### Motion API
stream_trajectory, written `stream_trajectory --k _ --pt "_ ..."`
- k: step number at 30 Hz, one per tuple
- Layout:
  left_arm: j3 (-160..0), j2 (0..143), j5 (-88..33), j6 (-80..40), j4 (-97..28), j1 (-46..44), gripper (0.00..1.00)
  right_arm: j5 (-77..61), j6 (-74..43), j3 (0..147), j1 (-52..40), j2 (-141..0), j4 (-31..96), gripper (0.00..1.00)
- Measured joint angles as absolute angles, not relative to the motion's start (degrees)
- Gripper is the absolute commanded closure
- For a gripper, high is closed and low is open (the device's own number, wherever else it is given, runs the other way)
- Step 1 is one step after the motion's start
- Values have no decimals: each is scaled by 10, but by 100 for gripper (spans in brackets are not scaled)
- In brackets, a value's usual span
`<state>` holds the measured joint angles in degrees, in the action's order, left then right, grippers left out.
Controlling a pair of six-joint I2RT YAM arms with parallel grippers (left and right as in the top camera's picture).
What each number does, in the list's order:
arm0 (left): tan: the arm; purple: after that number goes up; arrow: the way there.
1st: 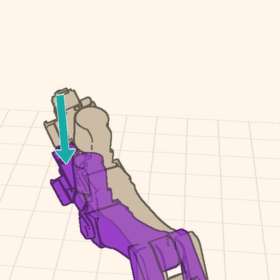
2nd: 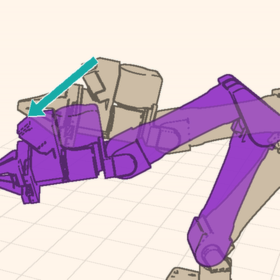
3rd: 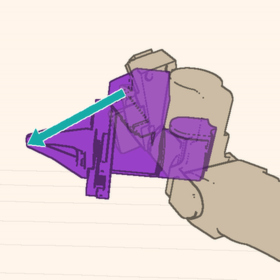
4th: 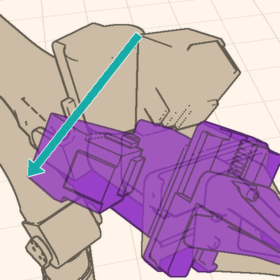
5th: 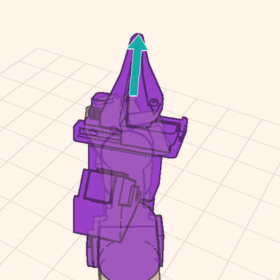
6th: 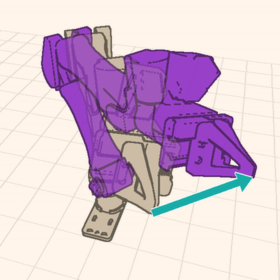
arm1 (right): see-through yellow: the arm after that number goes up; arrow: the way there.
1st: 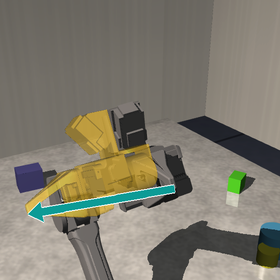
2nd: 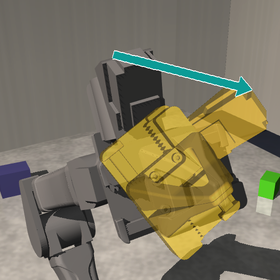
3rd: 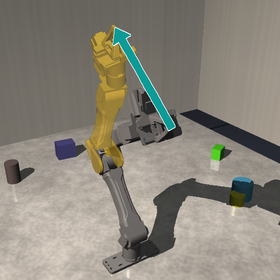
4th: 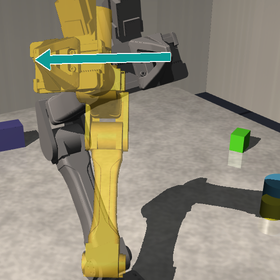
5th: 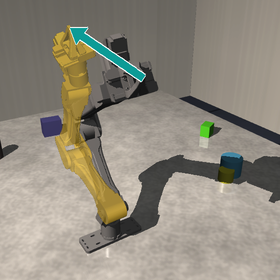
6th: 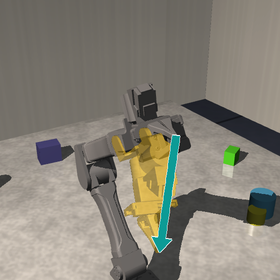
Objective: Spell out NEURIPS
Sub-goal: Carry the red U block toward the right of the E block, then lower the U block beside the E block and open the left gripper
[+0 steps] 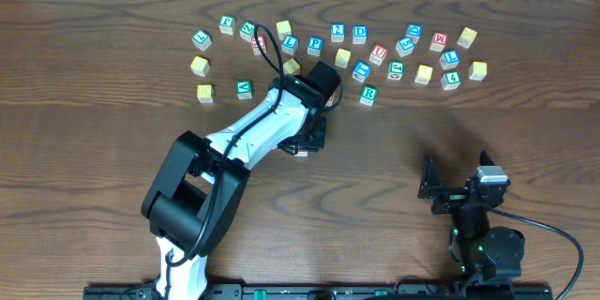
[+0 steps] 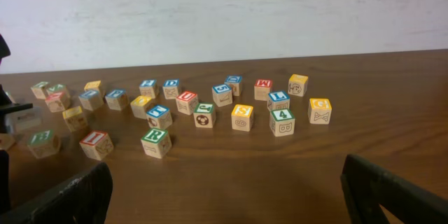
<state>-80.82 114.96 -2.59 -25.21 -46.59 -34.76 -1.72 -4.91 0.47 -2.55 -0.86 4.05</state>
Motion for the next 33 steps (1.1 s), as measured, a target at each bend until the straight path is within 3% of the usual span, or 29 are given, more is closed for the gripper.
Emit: stream_trajectory --k 20,33 --pt "-814 1150 1 -242 -454 -348 62 -17 -49 5 -25 -9 41 1" --pt "-940 1127 2 -178 -491 -335 61 -17 -49 5 -25 -9 41 1"
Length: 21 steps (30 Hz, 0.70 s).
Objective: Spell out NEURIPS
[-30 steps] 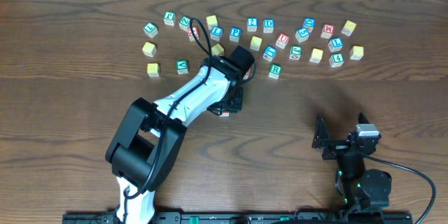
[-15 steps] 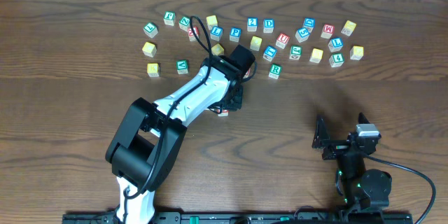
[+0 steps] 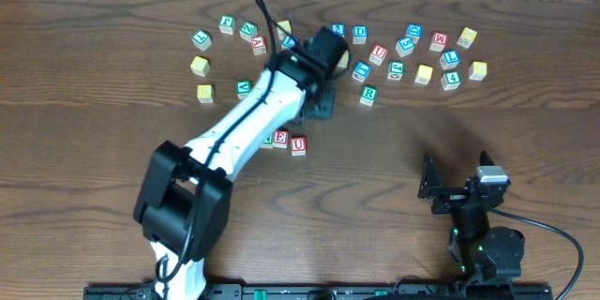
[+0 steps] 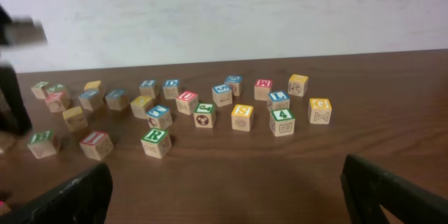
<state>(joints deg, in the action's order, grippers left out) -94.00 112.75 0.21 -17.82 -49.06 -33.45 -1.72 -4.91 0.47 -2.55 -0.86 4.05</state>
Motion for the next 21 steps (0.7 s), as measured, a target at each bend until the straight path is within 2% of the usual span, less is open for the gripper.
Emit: stream_trajectory --k 10,21 --pt "-1067 1121 4 -119 -560 -259 61 -17 -49 5 -25 -9 41 1" --pt "-1073 1119 4 -108 -577 -156 61 -17 -49 5 -25 -9 41 1"
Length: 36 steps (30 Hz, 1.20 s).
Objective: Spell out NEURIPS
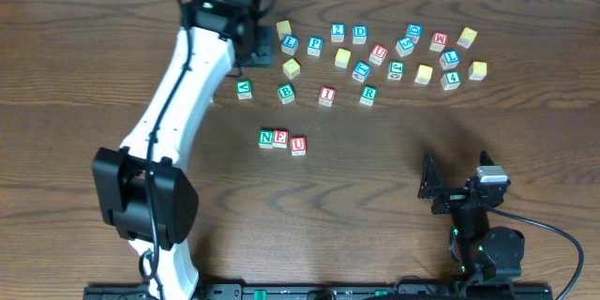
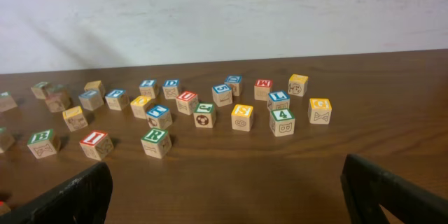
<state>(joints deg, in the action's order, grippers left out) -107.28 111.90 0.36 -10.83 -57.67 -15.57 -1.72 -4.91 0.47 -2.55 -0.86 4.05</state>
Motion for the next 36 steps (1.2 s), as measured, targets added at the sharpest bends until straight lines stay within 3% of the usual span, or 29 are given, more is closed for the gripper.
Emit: stream_trajectory --k 12,28,36 --pt "-1073 1119 4 -98 -588 -65 61 -17 -49 5 -25 -9 41 1" --pt "-1073 1119 4 -91 -594 -60 61 -10 -49 5 -25 -9 38 1" --pt "-1073 1119 4 -61 -593 -60 61 -34 -50 4 -25 -9 -27 1"
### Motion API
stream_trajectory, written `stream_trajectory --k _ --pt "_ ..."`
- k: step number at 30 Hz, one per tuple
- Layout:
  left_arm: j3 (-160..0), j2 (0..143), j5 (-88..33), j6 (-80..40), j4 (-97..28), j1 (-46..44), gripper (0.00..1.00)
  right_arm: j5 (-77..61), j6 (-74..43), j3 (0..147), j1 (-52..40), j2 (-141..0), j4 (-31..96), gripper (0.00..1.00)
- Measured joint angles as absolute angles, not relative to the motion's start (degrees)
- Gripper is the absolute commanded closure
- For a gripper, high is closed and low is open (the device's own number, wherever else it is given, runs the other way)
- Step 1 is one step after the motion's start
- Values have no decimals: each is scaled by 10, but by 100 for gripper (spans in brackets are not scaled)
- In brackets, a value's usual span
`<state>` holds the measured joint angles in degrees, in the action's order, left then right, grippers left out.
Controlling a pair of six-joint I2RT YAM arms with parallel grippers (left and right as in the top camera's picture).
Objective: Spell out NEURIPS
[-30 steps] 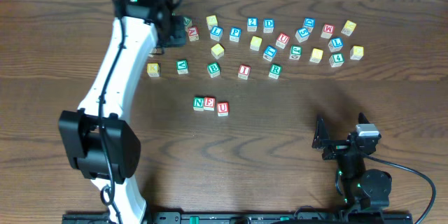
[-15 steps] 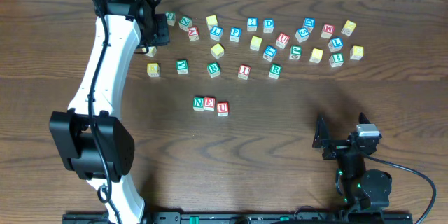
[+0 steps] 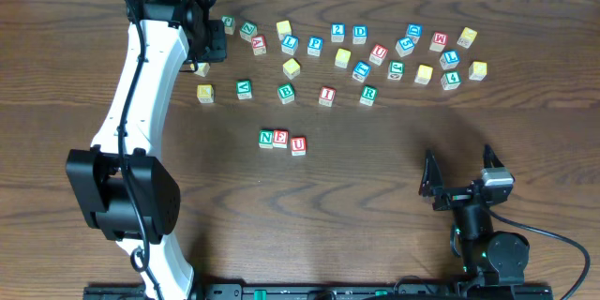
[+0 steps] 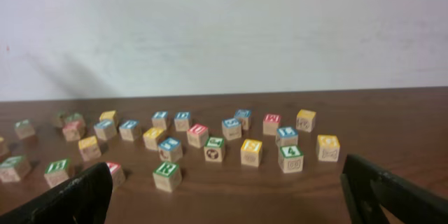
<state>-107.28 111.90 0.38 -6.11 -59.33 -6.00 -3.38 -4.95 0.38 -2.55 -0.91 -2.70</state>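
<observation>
Three blocks reading N (image 3: 266, 137), E (image 3: 280, 138) and U (image 3: 298, 145) lie in a row at the table's middle. The green R block (image 3: 367, 95) (image 4: 166, 175), the red I block (image 3: 325, 95), the blue P block (image 3: 315, 45) and the yellow S block (image 3: 424, 74) (image 4: 250, 152) lie in the scattered cluster at the back. My left gripper (image 3: 208, 45) hangs over the cluster's left end; its jaws are hidden from above. My right gripper (image 3: 459, 171) (image 4: 231, 206) stands open near the front right, holding nothing.
Several other letter and number blocks are strewn along the back, among them a green B (image 3: 286, 93), a green V (image 3: 244, 88) and a green 4 (image 3: 451, 79) (image 4: 290, 158). The left arm (image 3: 141, 103) stretches along the table's left side. A white wall stands behind.
My left gripper has moved left, from the back of the cluster to its left end. The right wrist view now looks higher, and the right gripper has shifted slightly at its place.
My left gripper was down at the table's middle, where the row lies. Then it was raised by the cluster, with N, E and U showing in a row. Then it was over the cluster's back left, and now further left. The row has stayed put.
</observation>
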Motion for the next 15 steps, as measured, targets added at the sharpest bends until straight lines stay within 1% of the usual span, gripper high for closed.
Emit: stream_trajectory --k 3,4,6,7,8,11,15 --pt "-1073 1119 4 -56 -591 -60 60 -38 -50 4 -25 -13 -27 1" --pt "-1073 1119 4 -55 -591 -60 54 -39 -50 4 -25 -16 -29 1" --pt "-1073 1119 4 -54 -590 -60 49 -41 -50 4 -25 -23 -30 1" --pt "-1073 1119 4 -51 -590 -60 42 -42 -50 4 -25 -28 -30 1" --pt "-1073 1119 4 -49 -590 -60 39 -42 -50 5 -25 -35 -31 1" --pt "-1073 1119 4 -45 -589 -60 35 -44 -50 17 -25 -72 -29 1" --pt "-1073 1119 4 -44 -589 -60 34 -49 -50 67 -25 -157 -28 1"
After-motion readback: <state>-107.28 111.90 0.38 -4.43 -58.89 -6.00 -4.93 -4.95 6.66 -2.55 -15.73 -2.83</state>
